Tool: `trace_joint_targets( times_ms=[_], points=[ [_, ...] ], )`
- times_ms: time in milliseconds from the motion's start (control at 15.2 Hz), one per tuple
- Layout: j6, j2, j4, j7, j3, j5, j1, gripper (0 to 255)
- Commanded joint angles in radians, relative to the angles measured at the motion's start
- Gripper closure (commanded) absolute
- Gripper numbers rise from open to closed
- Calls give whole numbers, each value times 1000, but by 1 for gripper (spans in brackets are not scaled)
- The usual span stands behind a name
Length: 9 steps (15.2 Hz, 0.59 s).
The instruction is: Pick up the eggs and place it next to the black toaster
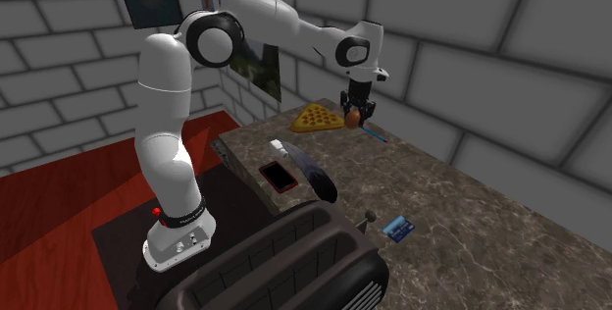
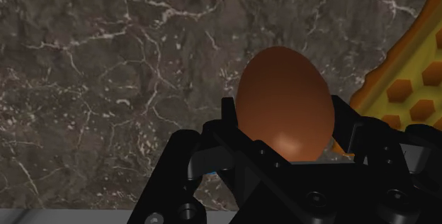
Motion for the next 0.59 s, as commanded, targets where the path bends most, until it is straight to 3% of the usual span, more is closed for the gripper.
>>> trace_joint_targets(
  times_ms=[0, 528],
  points=[
    [-28, -5, 22, 2, 0, -2, 0, 255],
    [-129, -21, 108, 6, -2, -6, -1, 255]
  ],
)
